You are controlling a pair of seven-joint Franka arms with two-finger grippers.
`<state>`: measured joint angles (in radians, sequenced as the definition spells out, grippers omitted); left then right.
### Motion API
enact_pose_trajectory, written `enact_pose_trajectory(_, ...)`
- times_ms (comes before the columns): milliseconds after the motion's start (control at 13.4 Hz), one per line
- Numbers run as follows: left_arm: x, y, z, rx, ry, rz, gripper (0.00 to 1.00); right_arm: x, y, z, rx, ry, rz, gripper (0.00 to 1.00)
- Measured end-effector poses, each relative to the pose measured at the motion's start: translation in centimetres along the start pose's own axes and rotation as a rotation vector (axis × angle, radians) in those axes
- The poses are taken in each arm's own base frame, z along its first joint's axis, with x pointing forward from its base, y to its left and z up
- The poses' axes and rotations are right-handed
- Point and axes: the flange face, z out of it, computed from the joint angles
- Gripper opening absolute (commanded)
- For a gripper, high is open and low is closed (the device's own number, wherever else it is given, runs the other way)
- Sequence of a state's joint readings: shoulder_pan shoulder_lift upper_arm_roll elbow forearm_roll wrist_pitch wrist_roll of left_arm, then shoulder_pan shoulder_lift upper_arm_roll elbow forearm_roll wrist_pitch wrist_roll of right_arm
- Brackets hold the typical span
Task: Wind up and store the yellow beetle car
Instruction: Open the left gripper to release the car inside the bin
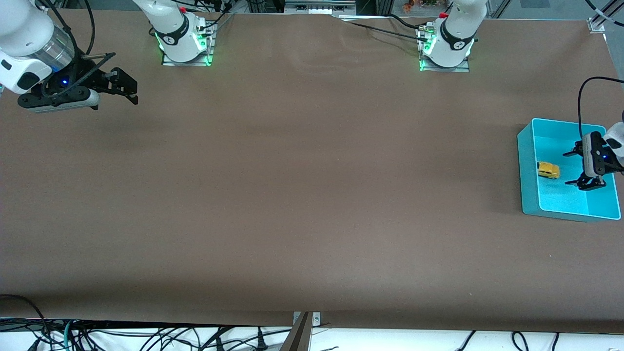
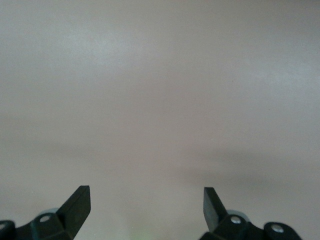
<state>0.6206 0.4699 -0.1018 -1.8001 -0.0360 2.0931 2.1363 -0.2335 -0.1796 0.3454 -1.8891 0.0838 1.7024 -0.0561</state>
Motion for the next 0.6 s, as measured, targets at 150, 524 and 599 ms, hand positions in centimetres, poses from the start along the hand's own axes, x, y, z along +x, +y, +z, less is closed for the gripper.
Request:
enact_pose_trajectory(150, 1.5, -0.1, -1.4, -0.02, 0.006, -0.102, 1.0, 0.0, 0.0, 0.1, 0.001, -0.002, 0.0, 1.0)
enact_pose_trajectory(524, 13.2, -2.5, -6.9, -0.071, -0.018, -0.31, 1.0, 0.1, 0.0, -0.2, 0.001, 0.003, 0.0, 1.0)
enact_pose_trajectory(599, 16.4, -3.0, -8.1, -0.074, -0.023, -0.34, 1.0, 0.1, 0.0, -0.2, 0.001, 0.003, 0.0, 1.0)
